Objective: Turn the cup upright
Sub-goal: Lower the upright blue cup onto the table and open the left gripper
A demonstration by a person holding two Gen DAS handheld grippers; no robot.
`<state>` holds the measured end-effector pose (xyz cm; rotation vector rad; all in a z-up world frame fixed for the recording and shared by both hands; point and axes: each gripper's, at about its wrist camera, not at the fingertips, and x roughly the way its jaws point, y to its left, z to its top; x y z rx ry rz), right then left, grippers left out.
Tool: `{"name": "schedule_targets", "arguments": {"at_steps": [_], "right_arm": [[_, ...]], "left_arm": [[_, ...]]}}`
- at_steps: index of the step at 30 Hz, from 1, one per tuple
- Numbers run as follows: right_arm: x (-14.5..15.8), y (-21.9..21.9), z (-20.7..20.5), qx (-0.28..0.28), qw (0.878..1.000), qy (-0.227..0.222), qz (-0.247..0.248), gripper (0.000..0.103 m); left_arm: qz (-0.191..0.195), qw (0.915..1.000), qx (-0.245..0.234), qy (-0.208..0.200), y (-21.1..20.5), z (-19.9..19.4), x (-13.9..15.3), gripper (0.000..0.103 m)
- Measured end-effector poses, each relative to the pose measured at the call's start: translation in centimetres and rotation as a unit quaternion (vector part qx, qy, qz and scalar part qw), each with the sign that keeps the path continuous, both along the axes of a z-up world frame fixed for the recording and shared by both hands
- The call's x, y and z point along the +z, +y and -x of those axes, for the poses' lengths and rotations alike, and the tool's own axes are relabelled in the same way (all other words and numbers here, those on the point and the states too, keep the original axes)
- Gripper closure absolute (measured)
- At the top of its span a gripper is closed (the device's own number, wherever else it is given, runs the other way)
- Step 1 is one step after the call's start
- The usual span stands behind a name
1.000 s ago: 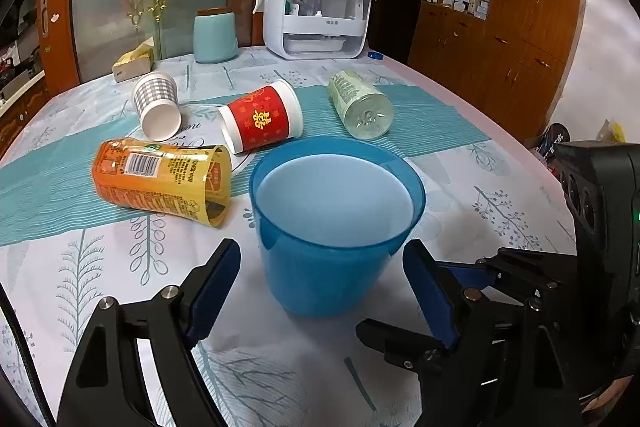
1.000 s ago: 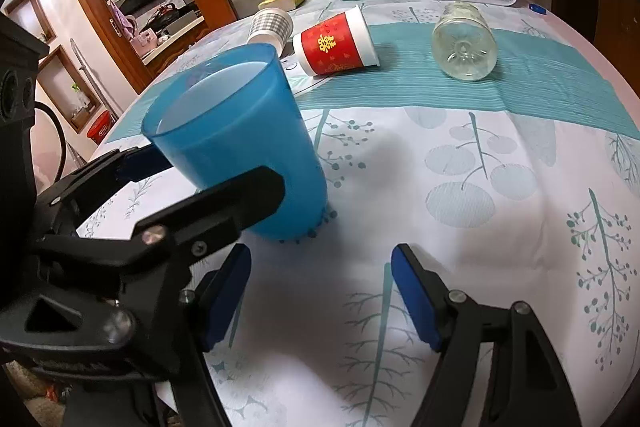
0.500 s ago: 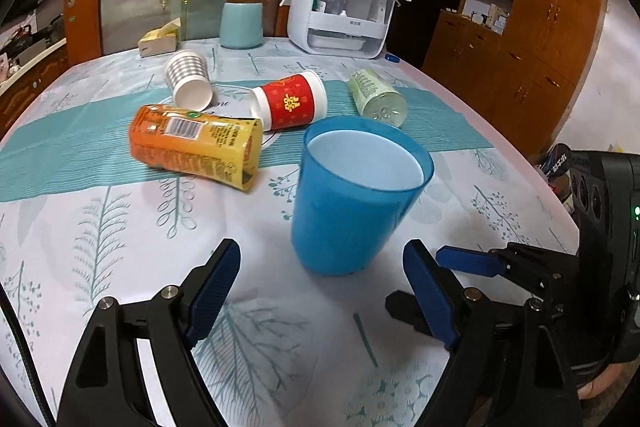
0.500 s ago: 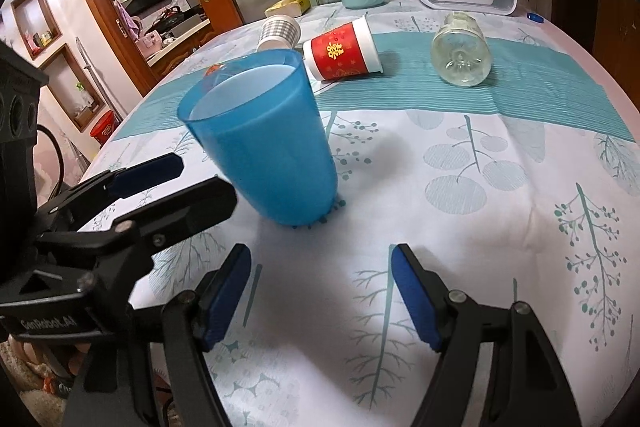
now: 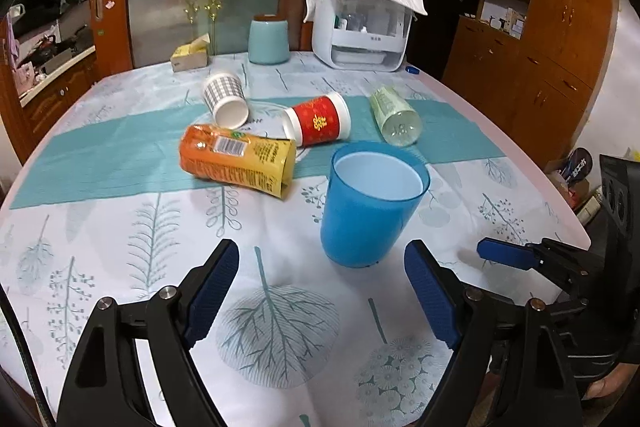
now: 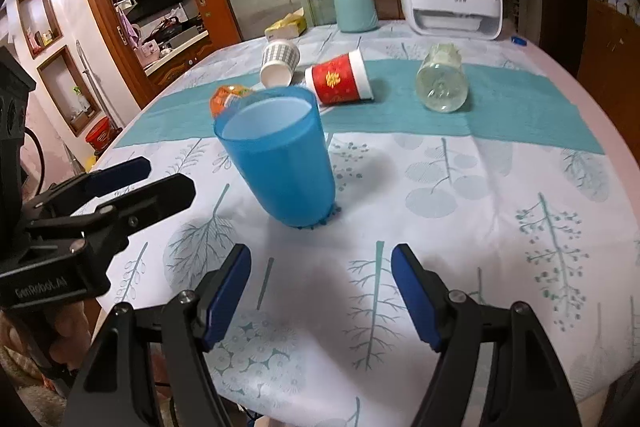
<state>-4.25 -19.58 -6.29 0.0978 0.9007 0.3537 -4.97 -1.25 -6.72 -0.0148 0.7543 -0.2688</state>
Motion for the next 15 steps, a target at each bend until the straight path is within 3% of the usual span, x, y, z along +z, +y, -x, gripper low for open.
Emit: {"name": "schedule_targets", "arguments": {"at_steps": [5,15], "right_arm": [[1.6,-0.3,0.7,-0.021,1.0,-0.008,0.022,0.03],[5.8,-0.8,1.3,-0.037,0.998,-0.038,0.014,0.027]], "left_arm": [[-0.016,0.9996,0.023,0.0,0.0,0.6,1.6,0.015],[-0.039,0.9961,0.073,0.028,0.1,0.5,3.5,0.015]]}}
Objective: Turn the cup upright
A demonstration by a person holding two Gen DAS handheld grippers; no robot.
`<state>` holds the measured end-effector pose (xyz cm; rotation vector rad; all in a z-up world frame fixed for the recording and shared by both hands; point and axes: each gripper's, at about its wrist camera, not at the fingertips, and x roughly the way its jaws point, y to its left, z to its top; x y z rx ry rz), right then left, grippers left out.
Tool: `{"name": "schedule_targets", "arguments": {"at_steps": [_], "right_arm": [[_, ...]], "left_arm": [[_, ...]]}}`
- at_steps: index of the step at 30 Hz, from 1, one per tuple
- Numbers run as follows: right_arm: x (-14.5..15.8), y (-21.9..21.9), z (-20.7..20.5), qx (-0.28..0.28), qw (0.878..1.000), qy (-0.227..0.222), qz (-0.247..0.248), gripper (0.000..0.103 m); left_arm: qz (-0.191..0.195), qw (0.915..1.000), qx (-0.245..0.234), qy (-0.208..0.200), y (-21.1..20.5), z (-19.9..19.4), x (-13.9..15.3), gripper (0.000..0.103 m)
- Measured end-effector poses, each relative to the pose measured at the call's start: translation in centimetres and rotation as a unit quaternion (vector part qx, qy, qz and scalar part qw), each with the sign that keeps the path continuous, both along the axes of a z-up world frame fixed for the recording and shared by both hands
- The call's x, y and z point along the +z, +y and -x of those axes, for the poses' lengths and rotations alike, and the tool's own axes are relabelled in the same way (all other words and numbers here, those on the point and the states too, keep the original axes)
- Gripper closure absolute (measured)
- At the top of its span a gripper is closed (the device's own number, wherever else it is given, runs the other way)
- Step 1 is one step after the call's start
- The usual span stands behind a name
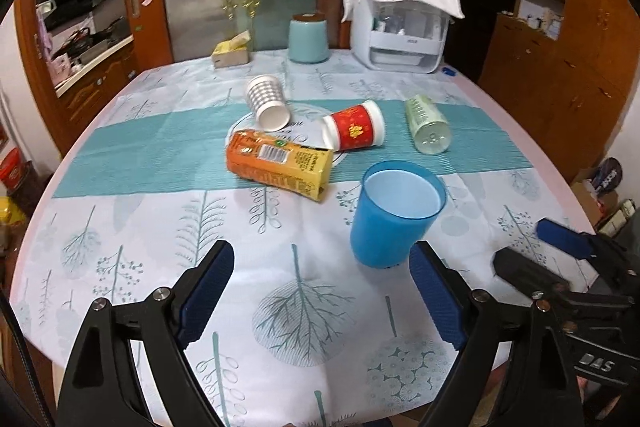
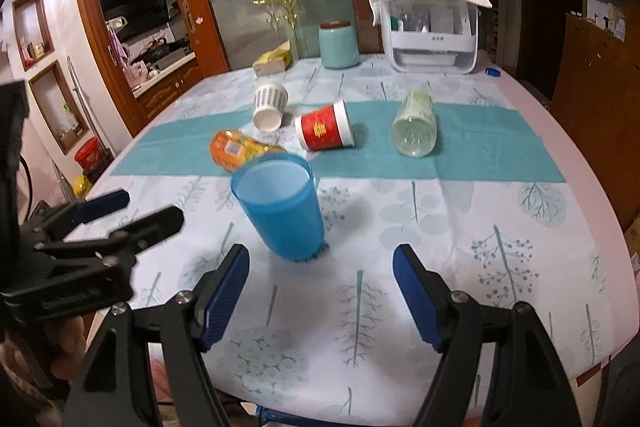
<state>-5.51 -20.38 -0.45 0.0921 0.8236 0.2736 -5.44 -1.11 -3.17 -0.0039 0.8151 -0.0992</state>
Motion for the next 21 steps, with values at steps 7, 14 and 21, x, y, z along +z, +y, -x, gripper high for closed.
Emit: {"name": "schedule_targets", "arguments": {"at_steps": [7,14,21], "right_arm": [[1.5,0.2,-0.5,-0.01,1.0,-0.009,0.0,0.021],[2.1,0.6,-0.9,-0.01,1.0,-0.014,-0.003,0.021],[2.2,0.6,-1.3,-0.012,1.0,-0.013,-0.006,0.021]], "left_arm": [[-0.007,0.9993,0.026,0.026,0.2,-0.7,0.1,0.015],[-0.011,0.999,0.03,0.03,-0.1,-1.1,0.4,0.015],[-0.01,0.9989,0.03,0.034,-0.3,-1.4,0.9,0.015]]}}
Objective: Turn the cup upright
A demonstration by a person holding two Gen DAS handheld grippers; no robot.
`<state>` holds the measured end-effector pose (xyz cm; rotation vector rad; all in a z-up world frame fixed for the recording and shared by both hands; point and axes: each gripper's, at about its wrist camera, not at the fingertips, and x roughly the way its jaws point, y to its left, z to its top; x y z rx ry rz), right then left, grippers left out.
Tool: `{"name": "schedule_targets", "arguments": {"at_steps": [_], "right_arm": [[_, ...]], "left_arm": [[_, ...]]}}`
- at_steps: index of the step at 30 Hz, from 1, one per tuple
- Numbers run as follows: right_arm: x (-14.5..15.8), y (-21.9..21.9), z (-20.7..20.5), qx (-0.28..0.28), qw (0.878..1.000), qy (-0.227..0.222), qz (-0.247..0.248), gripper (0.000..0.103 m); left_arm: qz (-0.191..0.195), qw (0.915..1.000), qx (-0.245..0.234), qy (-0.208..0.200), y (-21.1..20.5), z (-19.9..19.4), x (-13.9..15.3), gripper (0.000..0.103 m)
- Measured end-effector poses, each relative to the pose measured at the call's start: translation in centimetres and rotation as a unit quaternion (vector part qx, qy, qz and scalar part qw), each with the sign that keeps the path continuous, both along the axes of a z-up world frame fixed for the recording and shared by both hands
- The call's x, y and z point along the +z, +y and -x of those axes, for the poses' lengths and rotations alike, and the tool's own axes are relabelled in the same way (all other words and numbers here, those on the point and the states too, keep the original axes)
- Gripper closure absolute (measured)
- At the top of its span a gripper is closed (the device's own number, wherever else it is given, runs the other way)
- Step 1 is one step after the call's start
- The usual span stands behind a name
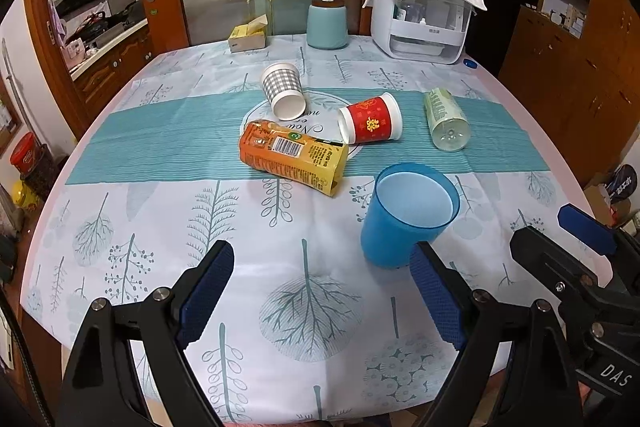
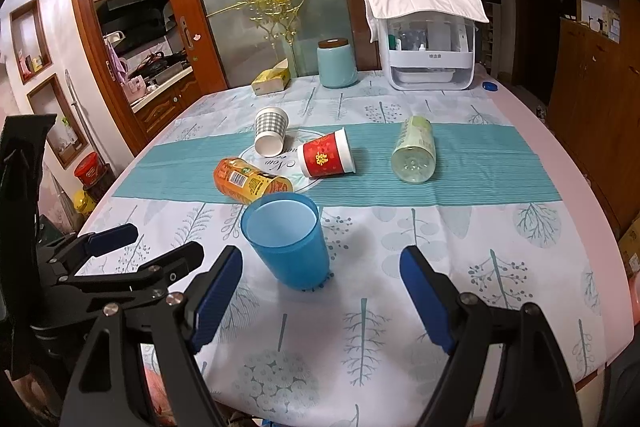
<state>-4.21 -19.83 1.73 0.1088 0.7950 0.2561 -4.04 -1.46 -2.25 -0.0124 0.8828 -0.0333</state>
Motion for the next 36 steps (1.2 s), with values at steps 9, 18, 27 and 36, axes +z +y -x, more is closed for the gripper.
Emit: {"name": "schedule_targets", "arguments": {"at_steps": [9,18,27,36], "right_arm": [[0.7,-0.1,-0.3,-0.003,1.0,-0.003,-0.005,0.021],[1.3,0.0,-0.3,-0.004,1.0,-0.001,-0.007,0.021],[1.7,0.1,-0.3,-0.004,1.0,0.0,-0.008,0.021],[1.8,0.1,-0.4,-0.004,1.0,0.0,-0.009,0.021]], "left_arm": [[-0.006,0.9999,0.008,0.0,-0.2,0.0,1.3,0.015],[-0.01,0.9999,0.013,0.003,-0.3,0.0,1.9,0.014],[-0.017,0.9997,0.016,0.007,-0.4,-0.1,2.2,0.014],[-0.017,0.9997,0.017,0.008,-0.3,-0.1,2.4,0.014]]}}
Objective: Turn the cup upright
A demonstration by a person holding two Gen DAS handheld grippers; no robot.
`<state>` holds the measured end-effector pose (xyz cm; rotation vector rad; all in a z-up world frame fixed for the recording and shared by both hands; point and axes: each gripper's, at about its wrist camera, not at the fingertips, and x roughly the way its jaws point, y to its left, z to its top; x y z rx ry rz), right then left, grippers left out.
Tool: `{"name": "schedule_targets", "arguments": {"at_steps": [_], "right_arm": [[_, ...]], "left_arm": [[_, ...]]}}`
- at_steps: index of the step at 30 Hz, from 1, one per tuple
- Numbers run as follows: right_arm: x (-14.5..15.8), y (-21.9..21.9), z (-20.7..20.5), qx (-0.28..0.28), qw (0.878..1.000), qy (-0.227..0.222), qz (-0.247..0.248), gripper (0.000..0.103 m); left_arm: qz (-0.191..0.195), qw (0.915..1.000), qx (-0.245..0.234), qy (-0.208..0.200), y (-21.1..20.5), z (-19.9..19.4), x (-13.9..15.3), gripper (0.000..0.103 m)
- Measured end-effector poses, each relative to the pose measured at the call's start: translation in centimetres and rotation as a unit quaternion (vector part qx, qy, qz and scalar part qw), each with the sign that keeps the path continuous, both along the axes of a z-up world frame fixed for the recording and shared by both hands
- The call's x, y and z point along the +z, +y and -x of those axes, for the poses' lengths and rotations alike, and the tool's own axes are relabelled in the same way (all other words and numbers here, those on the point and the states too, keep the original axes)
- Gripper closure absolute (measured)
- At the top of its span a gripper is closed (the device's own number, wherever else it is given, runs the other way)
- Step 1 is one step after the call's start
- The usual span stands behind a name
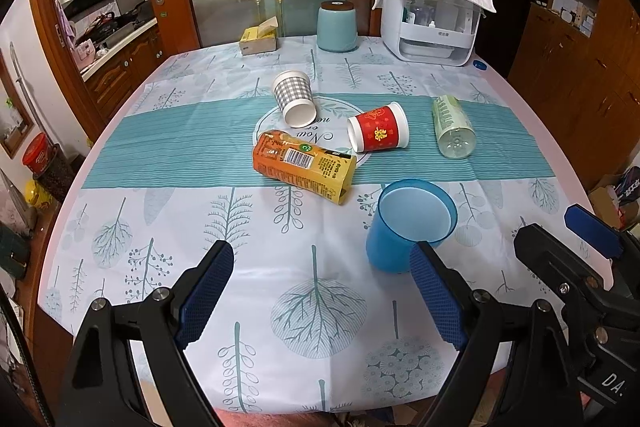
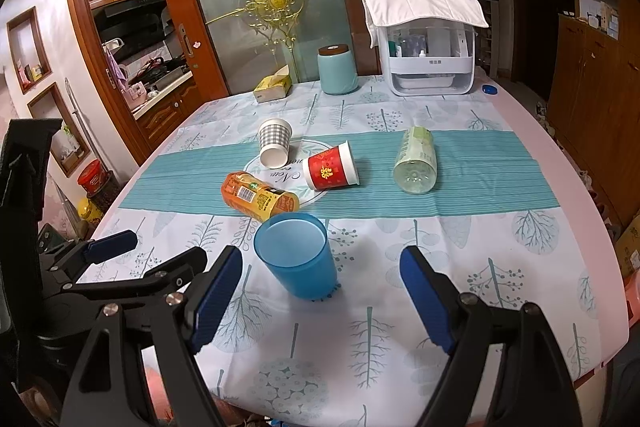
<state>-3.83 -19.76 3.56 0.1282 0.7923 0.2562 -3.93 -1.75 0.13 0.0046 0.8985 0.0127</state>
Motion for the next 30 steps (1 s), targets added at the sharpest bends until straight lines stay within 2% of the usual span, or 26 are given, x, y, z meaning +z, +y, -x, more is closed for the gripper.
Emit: {"name": "schedule_targets", "arguments": {"at_steps": [30], "right_arm": [[0.2,0.3,0.02,0.0,1.0,0.004,-0.002,0.021]], "left_arm": [[0.001,1.0,0.002,0.007,0.37,-0.15,-0.04,0.014]]}}
